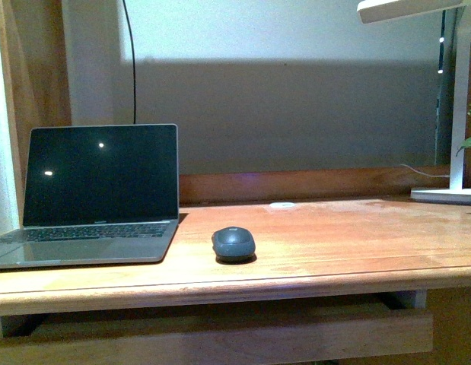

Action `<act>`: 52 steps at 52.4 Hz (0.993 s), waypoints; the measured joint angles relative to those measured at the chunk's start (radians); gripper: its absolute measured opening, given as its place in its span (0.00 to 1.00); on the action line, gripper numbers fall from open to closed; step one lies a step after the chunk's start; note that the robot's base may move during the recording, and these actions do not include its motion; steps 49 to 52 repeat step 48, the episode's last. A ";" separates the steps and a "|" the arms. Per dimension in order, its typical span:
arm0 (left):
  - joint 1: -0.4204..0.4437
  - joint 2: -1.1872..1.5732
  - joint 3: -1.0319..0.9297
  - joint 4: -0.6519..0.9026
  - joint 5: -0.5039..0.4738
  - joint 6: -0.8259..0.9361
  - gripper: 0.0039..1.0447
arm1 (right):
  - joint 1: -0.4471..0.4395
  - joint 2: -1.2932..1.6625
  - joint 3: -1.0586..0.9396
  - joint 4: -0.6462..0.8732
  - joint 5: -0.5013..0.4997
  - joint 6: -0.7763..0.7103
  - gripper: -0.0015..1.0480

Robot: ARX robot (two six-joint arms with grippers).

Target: Place mouse

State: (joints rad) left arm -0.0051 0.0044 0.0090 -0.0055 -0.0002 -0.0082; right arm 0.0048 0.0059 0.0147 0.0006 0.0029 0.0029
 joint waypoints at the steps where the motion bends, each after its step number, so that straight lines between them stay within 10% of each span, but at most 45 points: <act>1: 0.000 0.000 0.000 0.000 0.000 0.000 0.93 | 0.000 0.000 0.000 0.000 0.000 0.000 0.32; 23: 0.000 0.000 0.000 0.000 0.000 0.000 0.93 | -0.001 0.000 0.000 0.000 0.000 0.000 0.94; 52: 0.000 0.000 0.000 0.000 0.000 0.000 0.93 | -0.001 0.000 0.000 0.000 0.000 0.000 0.93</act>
